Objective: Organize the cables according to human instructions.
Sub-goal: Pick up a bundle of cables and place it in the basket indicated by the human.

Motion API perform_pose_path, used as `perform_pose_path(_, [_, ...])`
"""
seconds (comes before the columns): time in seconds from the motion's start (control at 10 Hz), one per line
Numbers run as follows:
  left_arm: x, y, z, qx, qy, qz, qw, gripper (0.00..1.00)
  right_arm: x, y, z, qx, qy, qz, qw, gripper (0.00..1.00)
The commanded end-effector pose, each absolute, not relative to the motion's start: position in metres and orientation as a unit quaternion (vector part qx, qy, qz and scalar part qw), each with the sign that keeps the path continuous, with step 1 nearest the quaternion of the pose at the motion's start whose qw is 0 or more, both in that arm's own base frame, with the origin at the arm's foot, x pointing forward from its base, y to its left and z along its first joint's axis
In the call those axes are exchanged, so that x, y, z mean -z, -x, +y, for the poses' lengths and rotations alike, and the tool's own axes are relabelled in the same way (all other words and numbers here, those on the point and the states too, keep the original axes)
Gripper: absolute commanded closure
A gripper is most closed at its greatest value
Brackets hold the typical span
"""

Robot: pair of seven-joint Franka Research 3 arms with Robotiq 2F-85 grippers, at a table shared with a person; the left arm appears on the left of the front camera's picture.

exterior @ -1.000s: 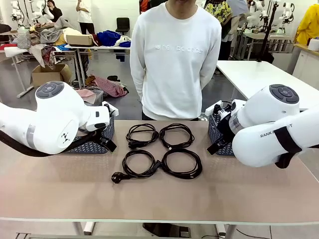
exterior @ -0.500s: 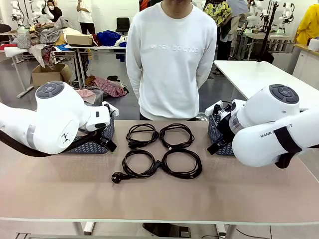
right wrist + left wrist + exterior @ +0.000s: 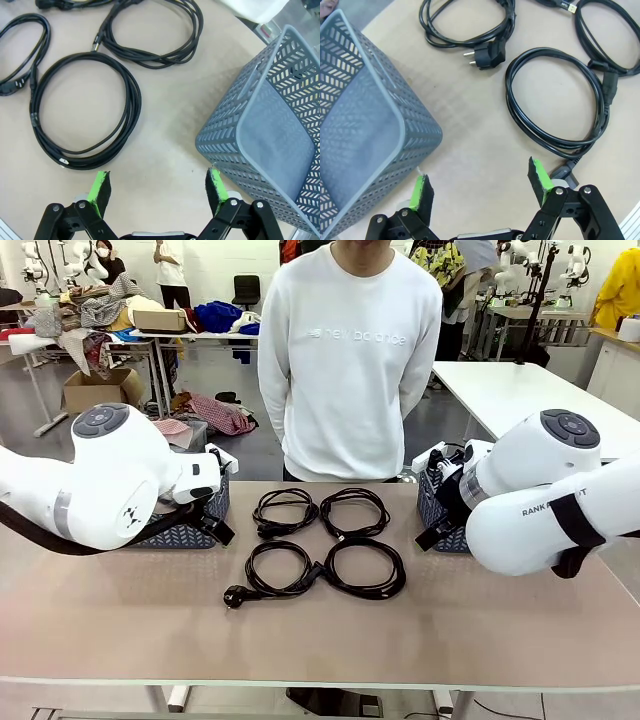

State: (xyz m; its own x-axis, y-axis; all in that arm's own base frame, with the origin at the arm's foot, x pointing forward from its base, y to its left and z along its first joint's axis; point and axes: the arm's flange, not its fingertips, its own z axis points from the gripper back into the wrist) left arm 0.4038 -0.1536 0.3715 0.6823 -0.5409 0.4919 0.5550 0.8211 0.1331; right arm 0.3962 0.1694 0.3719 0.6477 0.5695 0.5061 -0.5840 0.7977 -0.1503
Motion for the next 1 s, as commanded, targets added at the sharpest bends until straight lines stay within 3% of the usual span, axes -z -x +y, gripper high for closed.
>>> perform_pose_path(0.0, [-0.382, -0.404, -0.142, 0.298, 0.034, -0.268, 0.916, 0.00, -0.382, -0.401, 0.164, -0.331, -0.043, -0.276, 0.901, 0.00])
perform_pose_path(0.9, [-0.467, -0.403, -0.068, 0.386, 0.168, -0.275, 0.865, 0.00, -0.467, -0.390, 0.094, -0.372, -0.200, -0.310, 0.852, 0.00])
